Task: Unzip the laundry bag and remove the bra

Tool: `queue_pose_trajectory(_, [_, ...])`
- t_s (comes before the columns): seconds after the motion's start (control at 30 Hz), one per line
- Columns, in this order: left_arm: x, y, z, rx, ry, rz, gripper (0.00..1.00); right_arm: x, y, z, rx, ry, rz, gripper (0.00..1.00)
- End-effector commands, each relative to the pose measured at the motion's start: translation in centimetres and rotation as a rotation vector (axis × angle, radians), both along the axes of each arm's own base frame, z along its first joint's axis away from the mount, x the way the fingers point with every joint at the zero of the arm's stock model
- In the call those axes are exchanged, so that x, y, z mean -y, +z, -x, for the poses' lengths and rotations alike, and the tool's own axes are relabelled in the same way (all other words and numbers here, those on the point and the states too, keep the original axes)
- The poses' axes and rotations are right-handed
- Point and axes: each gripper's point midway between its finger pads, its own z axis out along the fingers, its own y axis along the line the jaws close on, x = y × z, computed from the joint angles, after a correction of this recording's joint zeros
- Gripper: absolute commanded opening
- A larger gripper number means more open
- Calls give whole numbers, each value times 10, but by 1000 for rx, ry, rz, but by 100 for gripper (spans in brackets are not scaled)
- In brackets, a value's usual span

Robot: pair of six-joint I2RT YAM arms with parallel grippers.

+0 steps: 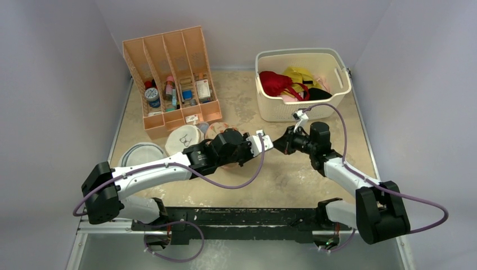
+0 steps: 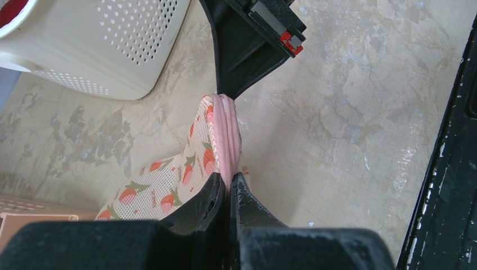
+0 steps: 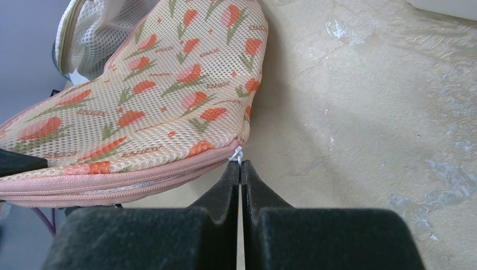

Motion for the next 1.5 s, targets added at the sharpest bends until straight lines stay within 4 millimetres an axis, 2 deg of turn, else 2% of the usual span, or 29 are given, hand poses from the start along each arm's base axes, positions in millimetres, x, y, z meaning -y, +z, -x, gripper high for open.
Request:
queue_pose_trajectory(0.0, [16, 41, 3, 49, -54, 131, 0, 13, -3, -16, 46, -78, 49, 0])
queue_pose_trajectory(0.2, [27, 39, 11, 0, -88, 175, 0, 16, -2, -18, 34, -102, 55, 0])
queue_pose_trajectory(0.27, [34, 34, 11, -37, -79, 185, 11, 22, -1, -19, 26, -137, 75, 3])
queue_pose_trajectory(0.3, [37, 32, 11, -57, -75, 187, 22, 26, 1, -20, 24, -166, 86, 5])
queue_pose_trajectory(0.33, [41, 31, 11, -77, -74, 191, 42, 32, 8, -21, 35, -203, 96, 8])
queue_pose_trajectory(0.37, [43, 31, 12, -89, -75, 192, 49, 39, 12, -23, 37, -251, 110, 14])
queue_pose_trajectory(0.4, [44, 31, 12, -96, -76, 195, 51, 45, 18, -24, 49, -294, 110, 22])
queue_pose_trajectory(0.47, [44, 36, 13, -94, -75, 210, 55, 54, 30, -24, 78, -354, 113, 35])
queue_pose_trajectory(0.57, [39, 46, 10, -71, -47, 250, 56, 63, 45, -21, 115, -405, 112, 48])
queue_pose_trajectory(0.73, [20, 64, -10, -7, 61, 304, 57, 62, 59, -22, 186, -359, 149, 66])
queue_pose_trajectory(0.77, [14, 68, -18, 6, 97, 315, 57, 55, 60, -21, 200, -309, 152, 69])
queue_pose_trajectory(0.87, [-14, 84, -44, 65, 246, 367, 57, 36, 55, -17, 187, -195, 129, 74])
queue_pose_trajectory(0.93, [-46, 97, -68, 119, 406, 417, 58, 22, 50, -13, 180, -145, 136, 76])
queue_pose_trajectory(1.07, [-133, 118, -105, 238, 816, 513, 60, -13, 44, -2, 177, -62, 194, 81])
queue_pose_trajectory(1.13, [-178, 122, -112, 293, 1017, 548, 60, -24, 37, 2, 159, -43, 241, 81])
queue_pose_trajectory(1.2, [-213, 127, -111, 339, 1156, 580, 59, -38, 32, 10, 154, -13, 290, 81])
queue_pose_trajectory(1.3, [-240, 135, -107, 382, 1237, 614, 55, -54, 23, 21, 137, 17, 359, 79])
queue_pose_trajectory(1.47, [-262, 143, -98, 419, 1295, 666, 50, -81, 10, 46, 109, 70, 501, 75])
